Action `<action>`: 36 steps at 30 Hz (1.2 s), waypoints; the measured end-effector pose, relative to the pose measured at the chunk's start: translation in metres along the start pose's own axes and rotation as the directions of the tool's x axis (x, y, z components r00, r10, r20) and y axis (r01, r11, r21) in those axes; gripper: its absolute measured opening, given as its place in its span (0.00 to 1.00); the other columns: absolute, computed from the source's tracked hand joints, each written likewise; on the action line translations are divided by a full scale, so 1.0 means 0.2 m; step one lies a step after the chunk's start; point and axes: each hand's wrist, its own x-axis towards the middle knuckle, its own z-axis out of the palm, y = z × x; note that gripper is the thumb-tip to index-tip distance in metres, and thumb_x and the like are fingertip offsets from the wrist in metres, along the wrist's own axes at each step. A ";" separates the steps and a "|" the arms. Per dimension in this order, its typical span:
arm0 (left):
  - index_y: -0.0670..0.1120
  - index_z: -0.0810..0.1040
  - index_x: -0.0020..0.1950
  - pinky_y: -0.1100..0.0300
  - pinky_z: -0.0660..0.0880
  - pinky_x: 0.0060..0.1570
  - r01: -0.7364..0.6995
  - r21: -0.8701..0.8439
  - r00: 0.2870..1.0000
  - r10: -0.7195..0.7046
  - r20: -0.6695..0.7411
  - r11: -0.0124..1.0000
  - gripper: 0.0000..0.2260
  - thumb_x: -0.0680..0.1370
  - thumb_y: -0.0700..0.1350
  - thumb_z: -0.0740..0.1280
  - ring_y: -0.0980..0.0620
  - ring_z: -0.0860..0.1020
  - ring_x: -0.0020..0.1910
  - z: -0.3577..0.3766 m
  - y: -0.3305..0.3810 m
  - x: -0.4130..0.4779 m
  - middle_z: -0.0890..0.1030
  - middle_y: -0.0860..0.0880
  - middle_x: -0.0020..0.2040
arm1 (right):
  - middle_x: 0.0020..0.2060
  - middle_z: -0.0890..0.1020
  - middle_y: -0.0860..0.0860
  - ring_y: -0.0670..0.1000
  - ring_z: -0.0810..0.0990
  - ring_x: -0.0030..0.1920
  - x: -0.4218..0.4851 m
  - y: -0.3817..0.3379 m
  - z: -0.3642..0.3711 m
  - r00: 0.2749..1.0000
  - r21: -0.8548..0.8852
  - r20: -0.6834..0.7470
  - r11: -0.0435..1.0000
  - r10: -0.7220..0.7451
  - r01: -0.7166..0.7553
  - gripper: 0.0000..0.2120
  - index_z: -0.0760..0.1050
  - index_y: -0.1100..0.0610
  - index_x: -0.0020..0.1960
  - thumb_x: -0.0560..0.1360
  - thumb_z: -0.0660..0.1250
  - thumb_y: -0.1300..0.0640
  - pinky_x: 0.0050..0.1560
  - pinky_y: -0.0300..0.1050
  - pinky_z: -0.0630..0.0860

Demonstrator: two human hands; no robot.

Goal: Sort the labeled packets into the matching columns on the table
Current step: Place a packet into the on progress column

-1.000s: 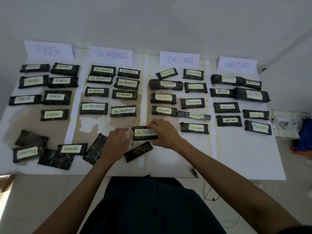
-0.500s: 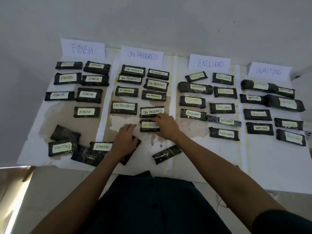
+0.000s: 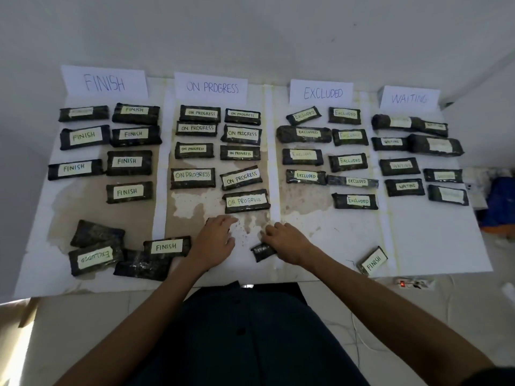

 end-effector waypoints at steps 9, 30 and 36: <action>0.49 0.69 0.67 0.59 0.68 0.58 0.080 -0.346 0.996 -0.085 0.002 0.935 0.18 0.77 0.43 0.64 0.51 0.71 0.62 -0.09 0.12 0.00 0.72 0.50 0.64 | 0.51 0.82 0.55 0.55 0.83 0.48 -0.05 -0.04 -0.32 0.888 0.975 0.204 -0.004 0.411 -0.222 0.18 0.77 0.58 0.61 0.71 0.68 0.64 0.51 0.52 0.81; 0.52 0.70 0.65 0.64 0.71 0.38 0.191 -0.530 0.979 -0.201 0.040 0.826 0.18 0.77 0.39 0.64 0.56 0.77 0.41 -0.14 0.23 0.01 0.78 0.56 0.47 | 0.53 0.82 0.61 0.59 0.82 0.52 0.06 -0.17 -0.41 0.824 0.836 0.326 -0.548 0.464 -0.022 0.13 0.76 0.65 0.59 0.76 0.62 0.69 0.54 0.52 0.80; 0.54 0.76 0.62 0.62 0.74 0.37 0.265 -0.405 0.961 -0.271 0.043 0.875 0.17 0.78 0.36 0.61 0.53 0.76 0.45 -0.28 0.00 0.05 0.78 0.48 0.52 | 0.62 0.68 0.52 0.50 0.75 0.58 0.20 -0.16 -0.41 0.829 0.931 -0.046 0.325 0.558 -0.167 0.38 0.62 0.54 0.73 0.67 0.75 0.60 0.57 0.45 0.76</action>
